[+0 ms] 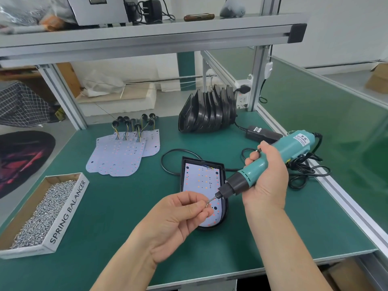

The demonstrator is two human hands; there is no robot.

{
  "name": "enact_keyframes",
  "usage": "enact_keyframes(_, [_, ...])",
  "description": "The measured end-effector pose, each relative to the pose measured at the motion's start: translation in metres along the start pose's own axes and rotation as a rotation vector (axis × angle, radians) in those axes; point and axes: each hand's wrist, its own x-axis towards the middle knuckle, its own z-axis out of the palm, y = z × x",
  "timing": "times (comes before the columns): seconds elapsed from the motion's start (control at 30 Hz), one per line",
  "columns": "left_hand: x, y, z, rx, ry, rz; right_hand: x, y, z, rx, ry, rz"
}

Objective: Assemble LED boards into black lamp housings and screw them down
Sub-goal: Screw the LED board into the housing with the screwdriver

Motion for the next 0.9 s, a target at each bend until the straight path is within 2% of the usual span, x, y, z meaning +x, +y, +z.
enact_keyframes(0.6, [-0.001,0.001,-0.001,0.176,0.044,0.084,0.000,0.003,-0.001,-0.016,-0.012,-0.032])
enact_keyframes(0.77, [-0.005,-0.007,0.004,0.599,0.221,0.309,-0.003,0.005,0.001,-0.024,-0.010,-0.100])
enact_keyframes(0.9, [-0.005,-0.010,0.005,0.709,0.251,0.372,-0.004,0.008,0.001,-0.017,0.015,-0.115])
